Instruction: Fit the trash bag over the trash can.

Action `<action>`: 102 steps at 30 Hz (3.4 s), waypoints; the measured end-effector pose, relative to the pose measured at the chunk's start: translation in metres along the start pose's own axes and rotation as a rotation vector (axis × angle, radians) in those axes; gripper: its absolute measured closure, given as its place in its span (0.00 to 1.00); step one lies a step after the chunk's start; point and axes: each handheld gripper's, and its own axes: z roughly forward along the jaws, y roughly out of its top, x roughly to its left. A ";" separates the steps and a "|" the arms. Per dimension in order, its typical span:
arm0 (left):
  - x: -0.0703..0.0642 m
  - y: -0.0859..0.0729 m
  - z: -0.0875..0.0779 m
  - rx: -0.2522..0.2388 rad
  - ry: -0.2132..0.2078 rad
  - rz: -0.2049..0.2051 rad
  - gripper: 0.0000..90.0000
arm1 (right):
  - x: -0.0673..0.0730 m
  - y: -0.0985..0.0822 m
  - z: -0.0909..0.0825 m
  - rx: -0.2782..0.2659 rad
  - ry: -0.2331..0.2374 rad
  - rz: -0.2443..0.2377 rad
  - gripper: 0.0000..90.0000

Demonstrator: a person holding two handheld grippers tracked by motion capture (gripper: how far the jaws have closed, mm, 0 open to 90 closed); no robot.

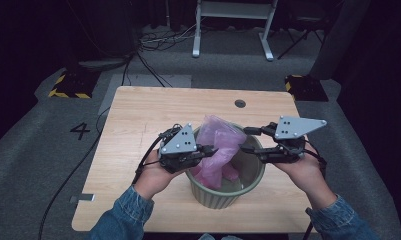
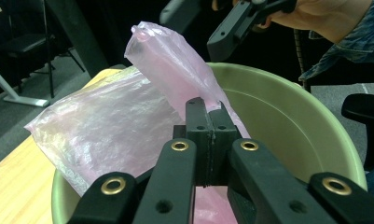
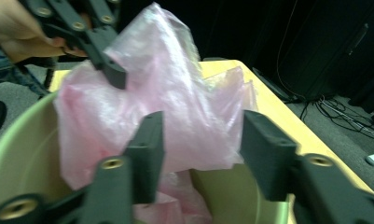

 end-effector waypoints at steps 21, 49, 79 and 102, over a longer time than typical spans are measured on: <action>0.005 -0.009 -0.008 -0.004 0.085 -0.019 1.00 | 0.015 -0.009 0.002 0.074 0.145 0.011 1.00; 0.004 -0.025 -0.022 -0.041 0.145 -0.038 1.00 | 0.007 -0.026 -0.024 0.037 0.152 0.108 1.00; 0.005 -0.109 -0.115 -0.201 0.196 -0.113 1.00 | -0.022 -0.072 -0.116 0.023 -0.045 0.283 1.00; 0.024 -0.099 -0.107 -0.235 0.101 -0.188 0.52 | -0.021 -0.063 -0.108 -0.069 -0.050 0.245 0.58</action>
